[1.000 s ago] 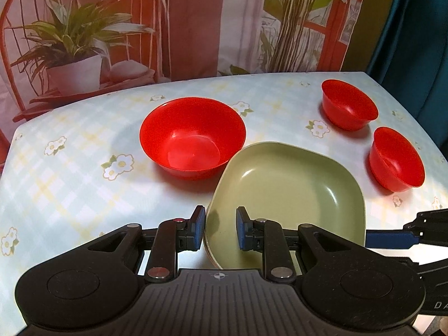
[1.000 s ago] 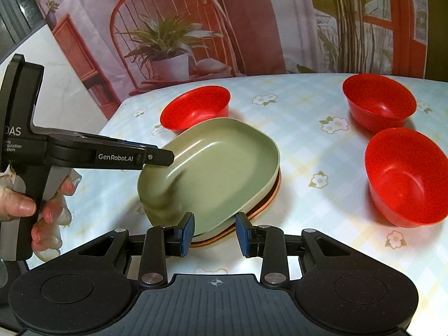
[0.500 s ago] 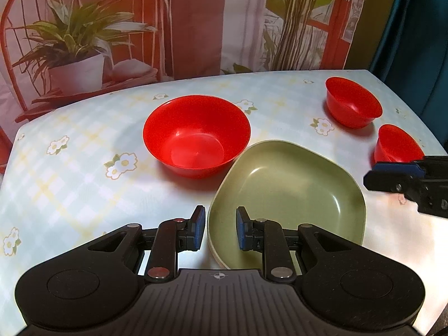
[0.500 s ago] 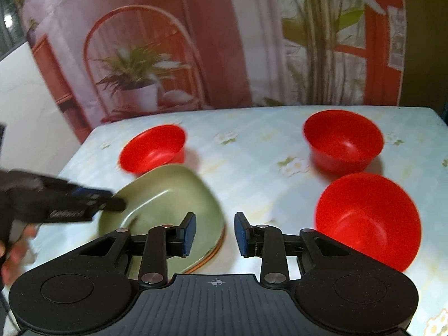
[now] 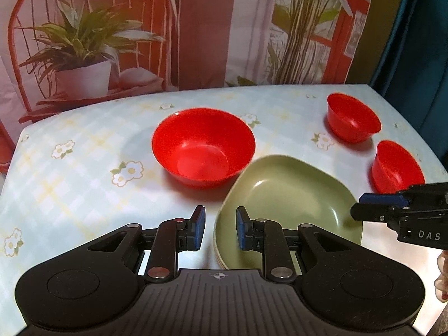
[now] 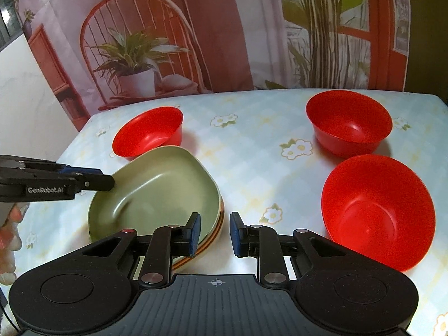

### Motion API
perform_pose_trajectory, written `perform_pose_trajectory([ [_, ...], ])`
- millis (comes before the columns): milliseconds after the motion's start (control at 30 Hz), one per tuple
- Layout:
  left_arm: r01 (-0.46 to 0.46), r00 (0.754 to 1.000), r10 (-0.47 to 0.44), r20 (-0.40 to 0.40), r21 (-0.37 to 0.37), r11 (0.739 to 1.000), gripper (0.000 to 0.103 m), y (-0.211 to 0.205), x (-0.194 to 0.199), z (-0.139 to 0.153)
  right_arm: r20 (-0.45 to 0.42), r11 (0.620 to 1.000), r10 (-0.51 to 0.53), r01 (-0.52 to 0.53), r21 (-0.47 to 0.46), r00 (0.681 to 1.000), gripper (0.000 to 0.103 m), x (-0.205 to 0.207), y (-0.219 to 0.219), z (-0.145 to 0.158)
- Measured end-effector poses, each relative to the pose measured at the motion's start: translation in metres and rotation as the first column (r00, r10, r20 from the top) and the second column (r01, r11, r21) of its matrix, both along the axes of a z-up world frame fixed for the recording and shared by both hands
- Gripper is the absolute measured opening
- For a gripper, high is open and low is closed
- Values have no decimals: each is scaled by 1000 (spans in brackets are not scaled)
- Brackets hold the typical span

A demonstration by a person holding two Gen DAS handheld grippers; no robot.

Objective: Organize plates and bowls
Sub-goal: 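Open both grippers and move them to a red bowl, then close both grippers on the red bowl rim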

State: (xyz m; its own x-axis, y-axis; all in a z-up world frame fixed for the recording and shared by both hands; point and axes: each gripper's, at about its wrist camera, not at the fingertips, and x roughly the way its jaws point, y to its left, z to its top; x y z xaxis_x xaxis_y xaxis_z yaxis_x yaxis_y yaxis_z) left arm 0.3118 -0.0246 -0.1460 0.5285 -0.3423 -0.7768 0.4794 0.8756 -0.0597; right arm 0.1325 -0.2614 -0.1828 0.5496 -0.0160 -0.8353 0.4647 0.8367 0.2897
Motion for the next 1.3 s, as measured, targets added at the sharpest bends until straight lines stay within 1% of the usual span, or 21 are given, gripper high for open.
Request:
perform_pose_trajectory([
  [200, -36, 999, 37, 12, -34, 999, 24, 8, 2, 7, 33, 1000, -6, 6, 13, 999, 26, -5, -2, 4],
  [333, -53, 998, 53, 18, -31, 998, 24, 10, 4, 9, 40, 1000, -7, 6, 12, 999, 26, -6, -1, 5],
  [567, -88, 996, 89, 18, -61, 994, 24, 15, 7, 10, 67, 1000, -2, 4, -17, 998, 26, -6, 1, 13],
  [733, -96, 995, 97, 22, -57, 994, 24, 16, 11, 11, 81, 999, 25, -23, -21, 996, 26, -2, 8, 15],
  [933, -139, 989, 142, 41, -64, 988, 24, 23, 23, 23, 99, 999, 38, -34, -33, 994, 26, 11, 6, 20],
  [1100, -197, 977, 204, 67, -103, 975, 24, 25, 42, 37, 128, 999, 40, -35, -39, 991, 26, 30, -4, 25],
  [1200, -241, 966, 249, 70, -109, 964, 24, 23, 51, 36, 148, 999, 41, -36, -36, 988, 26, 47, -12, 27],
  [1300, -286, 954, 293, 63, -99, 953, 24, 22, 61, 28, 160, 997, 59, -52, -51, 985, 25, 68, -16, 26],
])
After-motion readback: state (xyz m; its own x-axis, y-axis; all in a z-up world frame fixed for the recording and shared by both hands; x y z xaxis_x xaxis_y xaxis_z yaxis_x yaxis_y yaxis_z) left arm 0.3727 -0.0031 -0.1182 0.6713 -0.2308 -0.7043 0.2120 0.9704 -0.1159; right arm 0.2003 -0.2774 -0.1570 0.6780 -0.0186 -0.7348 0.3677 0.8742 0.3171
